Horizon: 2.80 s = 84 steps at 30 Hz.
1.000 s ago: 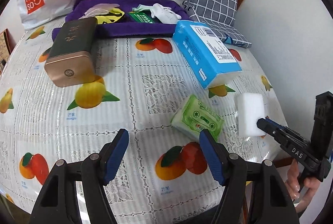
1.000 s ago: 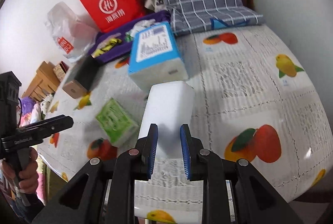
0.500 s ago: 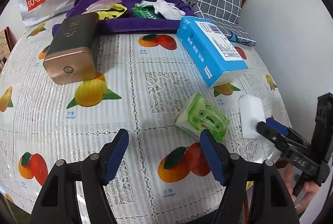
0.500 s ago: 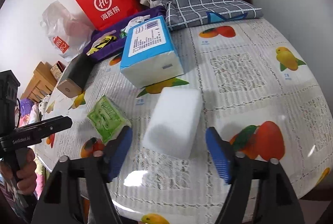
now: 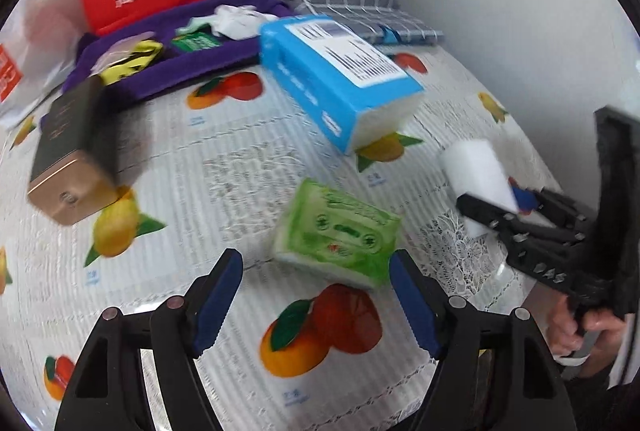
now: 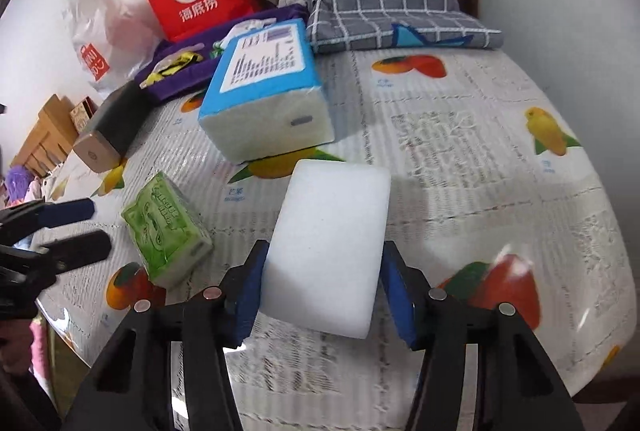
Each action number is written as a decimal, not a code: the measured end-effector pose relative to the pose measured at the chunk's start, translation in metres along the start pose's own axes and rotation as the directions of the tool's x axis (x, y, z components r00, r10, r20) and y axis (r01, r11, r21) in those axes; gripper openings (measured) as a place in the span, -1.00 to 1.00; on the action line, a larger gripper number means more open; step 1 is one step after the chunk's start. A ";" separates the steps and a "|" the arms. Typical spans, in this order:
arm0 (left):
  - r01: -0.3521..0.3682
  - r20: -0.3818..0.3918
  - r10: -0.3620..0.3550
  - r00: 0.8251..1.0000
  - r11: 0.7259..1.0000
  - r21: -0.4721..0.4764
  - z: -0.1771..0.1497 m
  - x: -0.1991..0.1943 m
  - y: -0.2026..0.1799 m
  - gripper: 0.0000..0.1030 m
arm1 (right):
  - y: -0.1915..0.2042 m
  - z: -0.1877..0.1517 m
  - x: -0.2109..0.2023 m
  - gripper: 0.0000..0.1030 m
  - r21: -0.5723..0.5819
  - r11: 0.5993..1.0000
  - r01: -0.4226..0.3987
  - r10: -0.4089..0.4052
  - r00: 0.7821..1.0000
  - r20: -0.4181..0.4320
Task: Organize soft objects
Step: 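Close the right tool on the sponge block while the left tool grasps the green tissue pack, then carry the green tissue pack in the left tool and sponge in the right tool onto the towel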
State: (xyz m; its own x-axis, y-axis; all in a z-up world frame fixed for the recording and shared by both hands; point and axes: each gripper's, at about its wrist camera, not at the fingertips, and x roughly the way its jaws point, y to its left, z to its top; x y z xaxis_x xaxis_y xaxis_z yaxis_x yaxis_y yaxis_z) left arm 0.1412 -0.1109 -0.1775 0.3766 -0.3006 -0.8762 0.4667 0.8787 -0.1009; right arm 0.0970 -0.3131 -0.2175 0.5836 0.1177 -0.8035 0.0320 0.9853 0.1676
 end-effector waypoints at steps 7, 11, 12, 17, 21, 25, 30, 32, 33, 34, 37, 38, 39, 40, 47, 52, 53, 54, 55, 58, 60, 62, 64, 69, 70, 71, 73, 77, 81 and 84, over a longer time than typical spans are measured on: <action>-0.027 -0.072 0.033 0.997 0.995 0.093 0.008 0.037 -0.023 0.57 | -0.024 -0.002 -0.010 0.07 0.040 0.999 0.009 -0.009 1.000 0.007; -0.059 -0.076 0.068 0.995 0.991 0.120 0.008 0.047 -0.027 0.59 | -0.027 -0.004 -0.008 0.07 0.041 0.999 0.004 -0.004 1.000 0.000; -0.065 -0.067 0.074 0.995 0.989 0.130 0.008 0.047 -0.029 0.60 | -0.026 -0.004 -0.007 0.07 0.041 0.999 -0.001 0.001 1.000 0.000; -0.068 -0.037 0.072 0.997 0.994 0.089 0.008 0.042 -0.018 0.49 | -0.019 -0.002 -0.003 0.07 0.037 0.999 -0.036 0.036 0.999 0.001; -0.093 -0.025 0.093 0.995 0.996 0.015 0.000 0.035 0.007 0.48 | -0.009 0.001 0.001 0.07 0.026 0.997 -0.067 0.067 0.998 -0.003; -0.117 -0.019 0.116 0.993 0.990 -0.076 -0.011 0.026 0.037 0.48 | 0.002 0.003 0.010 0.07 0.025 0.993 -0.113 0.113 0.993 -0.020; -0.143 0.009 0.148 0.989 0.969 -0.201 -0.031 0.008 0.075 0.48 | 0.023 0.004 0.018 0.08 -0.022 0.995 -0.096 0.095 0.995 -0.018; -0.161 0.010 0.168 0.986 0.956 -0.246 -0.039 0.002 0.092 0.48 | 0.032 0.005 0.020 0.08 -0.042 0.993 -0.106 0.105 0.994 -0.025; -0.163 0.009 0.171 0.985 0.951 -0.263 -0.042 -0.001 0.099 0.48 | 0.036 0.005 0.020 0.08 -0.048 0.992 -0.114 0.113 0.993 -0.031; -0.160 0.009 0.170 0.985 0.947 -0.278 -0.045 -0.004 0.106 0.48 | 0.040 0.005 0.021 0.08 -0.056 0.991 -0.118 0.117 0.993 -0.035; -0.159 0.008 0.171 0.985 0.929 -0.334 -0.055 -0.012 0.126 0.48 | 0.051 0.006 0.022 0.08 -0.071 0.991 -0.110 0.107 0.993 -0.047; -0.147 0.015 0.163 0.986 0.924 -0.354 -0.058 -0.014 0.131 0.48 | 0.052 0.006 0.023 0.08 -0.069 0.992 -0.107 0.104 0.993 -0.047; -0.138 0.021 0.157 0.987 0.920 -0.366 -0.061 -0.016 0.135 0.48 | 0.053 0.006 0.023 0.09 -0.068 0.992 -0.104 0.101 0.994 -0.047; -0.133 0.025 0.153 0.988 0.918 -0.373 -0.062 -0.017 0.138 0.48 | 0.053 0.005 0.024 0.09 -0.066 0.993 -0.099 0.096 0.994 -0.046; -0.202 0.043 0.231 0.972 0.915 -0.350 -0.072 -0.016 0.129 0.48 | 0.055 0.000 0.027 0.13 -0.097 0.991 -0.087 0.086 0.996 -0.021; -0.252 0.065 0.290 0.955 0.906 -0.339 -0.072 -0.015 0.123 0.48 | 0.057 -0.003 0.026 0.13 -0.088 0.994 -0.064 0.064 0.998 0.001; -0.237 0.076 0.281 0.957 0.904 -0.356 -0.074 -0.017 0.126 0.48 | 0.058 -0.003 0.025 0.11 -0.087 0.995 -0.056 0.056 0.998 0.001; -0.224 0.083 0.271 0.959 0.903 -0.368 -0.074 -0.018 0.128 0.48 | 0.059 -0.003 0.025 0.09 -0.084 0.995 -0.046 0.047 0.999 0.000; -0.207 0.088 0.259 0.962 0.900 -0.383 -0.075 -0.020 0.131 0.47 | 0.059 -0.003 0.024 0.08 -0.082 0.996 -0.042 0.042 0.999 -0.002; -0.182 0.085 0.237 0.968 0.892 -0.414 -0.075 -0.022 0.135 0.45 | 0.055 -0.001 0.023 0.04 -0.058 0.997 -0.048 0.047 0.999 -0.018; -0.176 0.081 0.231 0.970 0.890 -0.421 -0.076 -0.023 0.135 0.45 | 0.053 0.001 0.022 0.03 -0.050 0.997 -0.051 0.049 0.998 -0.028; -0.174 0.077 0.227 0.971 0.887 -0.429 -0.077 -0.025 0.136 0.44 | 0.052 0.003 0.020 0.02 -0.052 0.998 -0.041 0.040 0.999 -0.031; -0.170 0.072 0.223 0.972 0.882 -0.439 -0.078 -0.026 0.138 0.44 | 0.051 0.006 0.016 0.02 -0.056 0.998 -0.043 0.042 0.999 -0.023; -0.176 0.080 0.234 0.969 0.879 -0.444 -0.077 -0.039 0.140 0.44 | 0.057 0.011 0.003 0.02 -0.085 0.995 -0.053 0.053 0.999 -0.004; -0.178 0.084 0.239 0.967 0.878 -0.445 -0.076 -0.042 0.140 0.44 | 0.058 0.012 0.000 0.02 -0.086 0.995 -0.055 0.055 0.998 0.002; -0.180 0.088 0.244 0.966 0.876 -0.449 -0.075 -0.046 0.141 0.44 | 0.060 0.014 -0.003 0.02 -0.089 0.994 -0.059 0.060 0.998 0.008; -0.171 0.096 0.238 0.967 0.876 -0.451 -0.072 -0.052 0.141 0.44 | 0.062 0.019 -0.008 0.02 -0.098 0.994 -0.057 0.059 0.998 0.015; -0.151 0.121 0.229 0.966 0.877 -0.457 -0.067 -0.066 0.141 0.44 | 0.064 0.029 -0.017 0.02 -0.112 0.992 -0.051 0.055 0.998 0.031; -0.153 0.148 0.242 0.959 0.881 -0.447 -0.060 -0.081 0.139 0.44 | 0.064 0.039 -0.030 0.02 -0.107 0.993 -0.052 0.059 0.997 0.055; -0.152 0.159 0.245 0.956 0.881 -0.447 -0.054 -0.091 0.139 0.44 | 0.064 0.045 -0.040 0.02 -0.107 0.993 -0.045 0.053 0.996 0.073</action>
State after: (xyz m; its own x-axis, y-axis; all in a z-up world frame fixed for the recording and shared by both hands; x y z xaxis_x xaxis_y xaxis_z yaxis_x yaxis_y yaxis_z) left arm 0.1283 0.0590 -0.1376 0.6015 -0.1310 -0.7881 -0.0038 0.9860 -0.1668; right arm 0.1120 -0.2605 -0.1486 0.6420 0.1605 -0.7497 -0.0810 0.9866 0.1418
